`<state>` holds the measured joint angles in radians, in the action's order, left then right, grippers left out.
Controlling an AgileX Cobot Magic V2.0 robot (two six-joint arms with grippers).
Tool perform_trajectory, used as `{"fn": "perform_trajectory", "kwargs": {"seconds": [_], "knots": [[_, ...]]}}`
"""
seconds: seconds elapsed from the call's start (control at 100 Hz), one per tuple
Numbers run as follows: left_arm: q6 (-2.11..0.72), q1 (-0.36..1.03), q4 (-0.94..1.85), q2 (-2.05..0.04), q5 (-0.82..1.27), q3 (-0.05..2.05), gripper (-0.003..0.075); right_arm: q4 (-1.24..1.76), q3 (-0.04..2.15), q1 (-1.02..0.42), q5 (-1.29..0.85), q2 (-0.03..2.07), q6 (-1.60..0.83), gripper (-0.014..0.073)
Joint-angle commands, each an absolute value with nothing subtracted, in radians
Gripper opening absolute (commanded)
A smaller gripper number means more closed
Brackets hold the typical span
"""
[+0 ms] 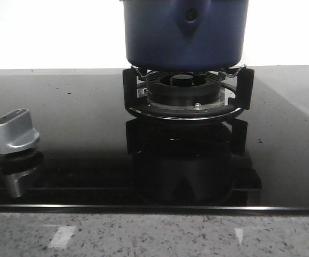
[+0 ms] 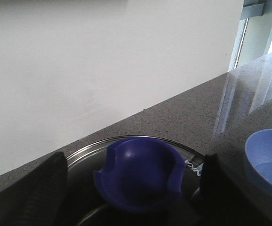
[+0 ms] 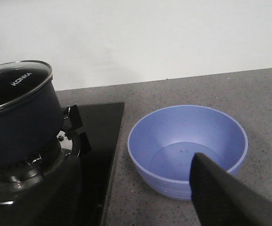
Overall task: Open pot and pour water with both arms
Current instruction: 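Lower the left gripper and close it on the blue lid handle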
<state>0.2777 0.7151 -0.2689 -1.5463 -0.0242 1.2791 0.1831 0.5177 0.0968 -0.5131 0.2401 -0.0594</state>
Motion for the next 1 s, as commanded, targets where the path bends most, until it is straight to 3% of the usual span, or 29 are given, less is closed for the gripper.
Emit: {"fn": "perform_trajectory", "kwargs": {"seconds": [0.0,0.99], "knots": [[0.288,0.722,-0.276,-1.515,-0.099,1.312,0.0512,0.179,0.544,0.094,-0.437,0.261,-0.068,0.0446],[0.292,0.720,-0.283,-1.639,-0.272,1.311,0.0512,0.080,0.544,0.094,-0.358,0.261,-0.068,0.0446]]}}
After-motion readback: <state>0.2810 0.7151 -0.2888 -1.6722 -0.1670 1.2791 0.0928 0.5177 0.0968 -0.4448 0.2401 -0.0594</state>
